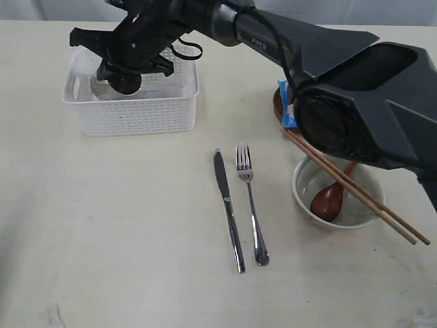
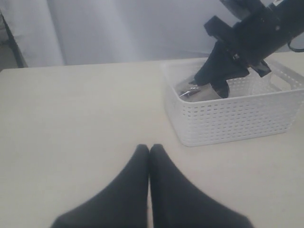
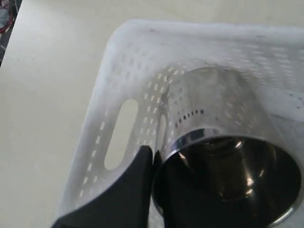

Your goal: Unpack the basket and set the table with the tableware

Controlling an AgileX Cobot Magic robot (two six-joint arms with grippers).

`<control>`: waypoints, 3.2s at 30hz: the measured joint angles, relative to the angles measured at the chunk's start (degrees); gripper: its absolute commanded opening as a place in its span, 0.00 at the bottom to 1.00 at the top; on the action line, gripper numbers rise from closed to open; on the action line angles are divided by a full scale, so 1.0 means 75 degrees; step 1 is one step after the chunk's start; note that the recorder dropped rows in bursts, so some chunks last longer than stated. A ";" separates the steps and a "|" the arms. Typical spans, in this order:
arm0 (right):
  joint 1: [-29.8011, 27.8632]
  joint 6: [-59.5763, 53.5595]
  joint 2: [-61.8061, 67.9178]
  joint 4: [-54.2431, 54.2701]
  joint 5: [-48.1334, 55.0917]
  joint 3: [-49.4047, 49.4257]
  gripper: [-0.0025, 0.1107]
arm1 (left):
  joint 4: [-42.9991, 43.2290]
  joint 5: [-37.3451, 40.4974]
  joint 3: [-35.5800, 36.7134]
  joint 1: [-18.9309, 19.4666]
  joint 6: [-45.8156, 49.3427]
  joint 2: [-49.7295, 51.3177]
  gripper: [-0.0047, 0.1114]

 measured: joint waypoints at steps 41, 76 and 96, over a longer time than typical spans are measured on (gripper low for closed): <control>-0.0967 0.0288 -0.2780 -0.4601 0.3247 0.2358 0.02 | 0.0000 0.0000 0.0000 0.0000 0.0000 0.0000 0.04; -0.0815 0.0134 -0.1977 -0.3674 0.3217 0.2404 0.02 | 0.0000 0.0000 0.0000 0.0000 0.0000 0.0000 0.04; -0.0815 0.0077 -0.1946 -0.3800 0.3217 0.2265 0.50 | 0.0000 0.0000 0.0000 0.0000 0.0000 0.0000 0.04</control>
